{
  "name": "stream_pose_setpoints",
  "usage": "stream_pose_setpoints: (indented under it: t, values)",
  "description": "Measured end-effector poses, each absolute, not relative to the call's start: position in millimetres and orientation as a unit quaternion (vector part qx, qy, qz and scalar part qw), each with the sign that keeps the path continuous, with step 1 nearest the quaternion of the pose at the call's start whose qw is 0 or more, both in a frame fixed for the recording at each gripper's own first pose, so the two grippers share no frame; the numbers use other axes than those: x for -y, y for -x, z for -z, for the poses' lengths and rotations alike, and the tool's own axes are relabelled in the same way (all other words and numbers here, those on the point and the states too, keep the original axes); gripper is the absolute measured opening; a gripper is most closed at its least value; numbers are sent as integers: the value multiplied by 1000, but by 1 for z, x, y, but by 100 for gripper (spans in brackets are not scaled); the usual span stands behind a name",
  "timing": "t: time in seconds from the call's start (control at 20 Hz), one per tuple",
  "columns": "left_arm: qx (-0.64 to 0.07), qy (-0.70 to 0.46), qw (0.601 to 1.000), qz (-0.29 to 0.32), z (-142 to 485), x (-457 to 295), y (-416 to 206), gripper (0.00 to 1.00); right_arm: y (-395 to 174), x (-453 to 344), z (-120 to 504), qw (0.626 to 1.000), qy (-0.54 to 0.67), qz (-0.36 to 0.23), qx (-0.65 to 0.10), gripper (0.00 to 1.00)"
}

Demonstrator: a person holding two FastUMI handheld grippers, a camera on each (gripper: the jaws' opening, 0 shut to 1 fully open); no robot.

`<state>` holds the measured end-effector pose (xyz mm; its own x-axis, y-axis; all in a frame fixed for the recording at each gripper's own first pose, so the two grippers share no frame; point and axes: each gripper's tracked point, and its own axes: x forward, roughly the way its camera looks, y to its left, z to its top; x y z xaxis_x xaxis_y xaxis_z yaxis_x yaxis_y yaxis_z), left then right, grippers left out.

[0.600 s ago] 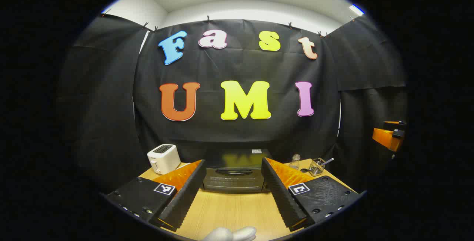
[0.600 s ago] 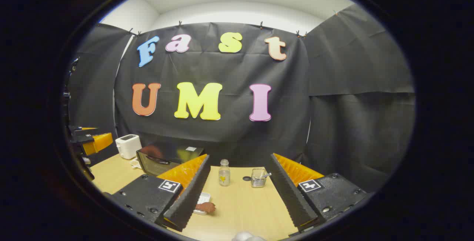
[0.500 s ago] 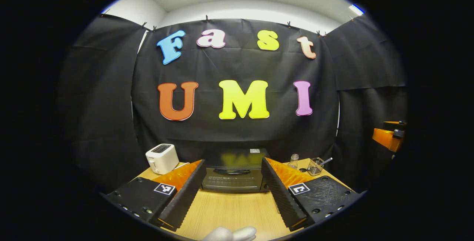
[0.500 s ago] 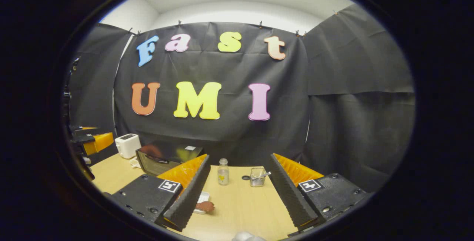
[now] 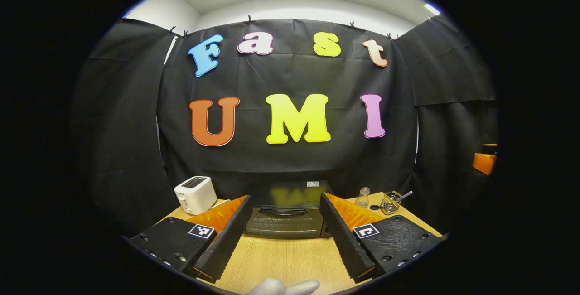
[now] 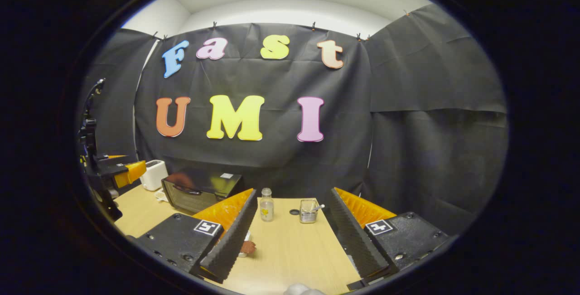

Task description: Open the electric oven with the left hand, put the food in, and close the electric oven.

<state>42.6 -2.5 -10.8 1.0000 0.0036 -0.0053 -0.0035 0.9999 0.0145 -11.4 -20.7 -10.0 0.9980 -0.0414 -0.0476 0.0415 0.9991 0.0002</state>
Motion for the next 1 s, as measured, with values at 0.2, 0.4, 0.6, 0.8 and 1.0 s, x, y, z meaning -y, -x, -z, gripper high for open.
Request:
stream_pose_setpoints:
  t: [0.2,0.4,0.6,0.8,1.0]
  values:
    - [2,-1,1000,2,13,2,-75,95,14,25,11,999,0,34,-33,96]
    - [11,6,1000,-4,18,-5,-118,95,15,28,12,998,-2,47,-46,100]
    - [-9,20,1000,-2,44,-8,-165,95,12,29,15,996,0,60,-61,96]
    - [-58,27,998,7,92,-4,-207,95,3,31,21,994,-12,74,-75,100]
    - [-102,-2,995,9,136,-6,-237,95,-3,28,31,992,-25,78,-93,97]
